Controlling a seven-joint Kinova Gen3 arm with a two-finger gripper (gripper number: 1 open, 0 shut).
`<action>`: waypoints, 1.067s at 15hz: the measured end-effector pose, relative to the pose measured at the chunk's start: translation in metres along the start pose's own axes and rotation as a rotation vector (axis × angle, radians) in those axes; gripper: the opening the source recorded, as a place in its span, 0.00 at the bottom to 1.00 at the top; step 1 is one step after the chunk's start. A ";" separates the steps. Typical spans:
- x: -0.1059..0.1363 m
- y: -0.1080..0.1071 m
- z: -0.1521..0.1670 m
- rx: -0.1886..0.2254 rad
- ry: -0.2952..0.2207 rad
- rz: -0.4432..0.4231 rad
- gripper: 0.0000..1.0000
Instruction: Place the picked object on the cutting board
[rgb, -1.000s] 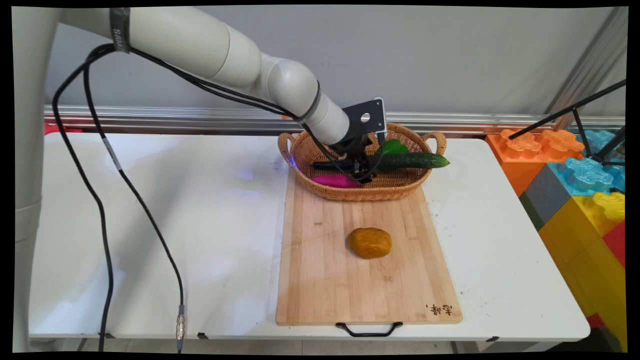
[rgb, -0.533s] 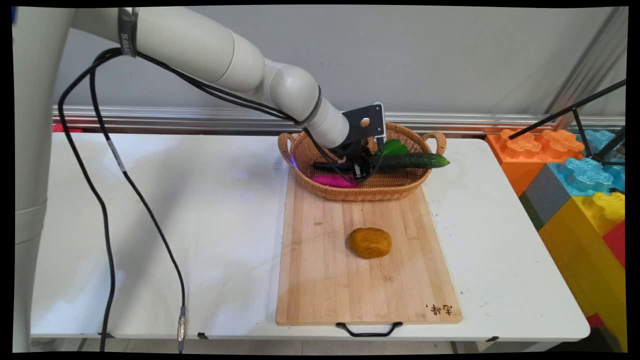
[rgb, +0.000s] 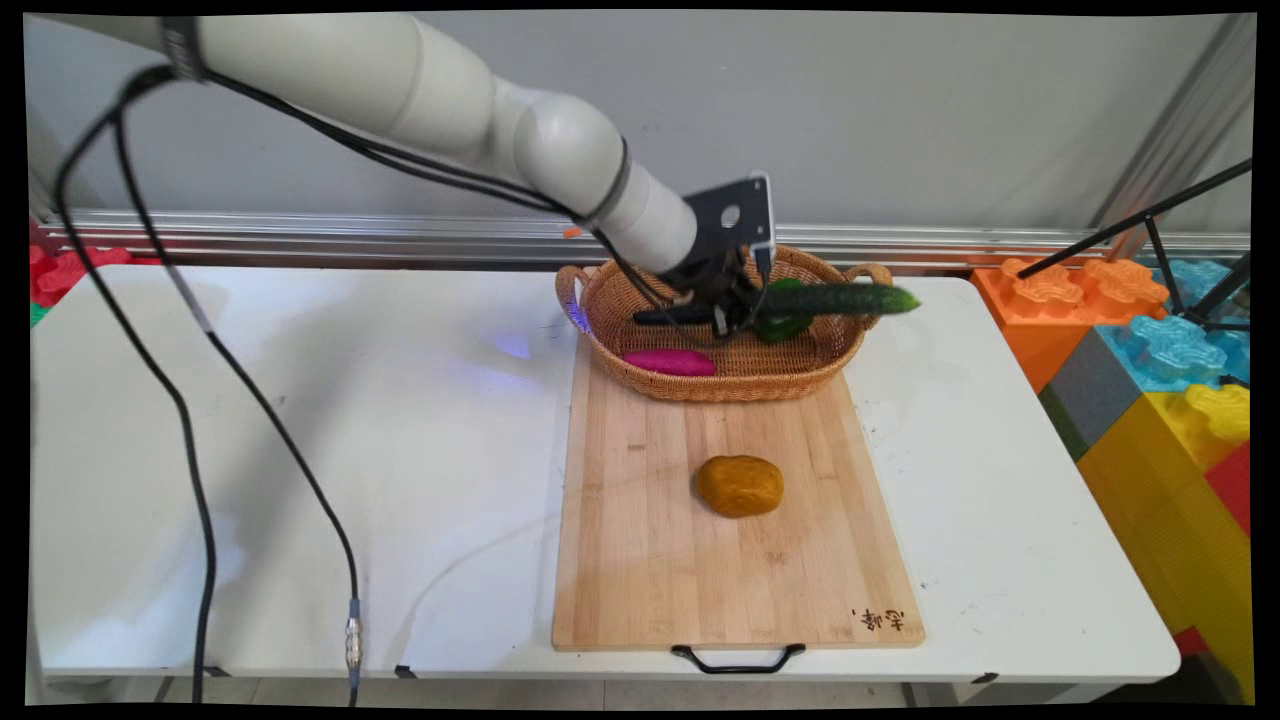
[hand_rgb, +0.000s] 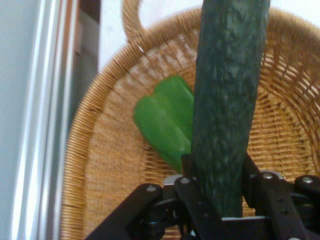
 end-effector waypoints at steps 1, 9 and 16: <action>0.007 -0.004 -0.014 0.013 0.012 0.006 0.00; 0.042 -0.005 -0.097 0.002 0.070 0.020 0.00; 0.033 0.040 -0.142 -0.107 0.013 -0.035 0.00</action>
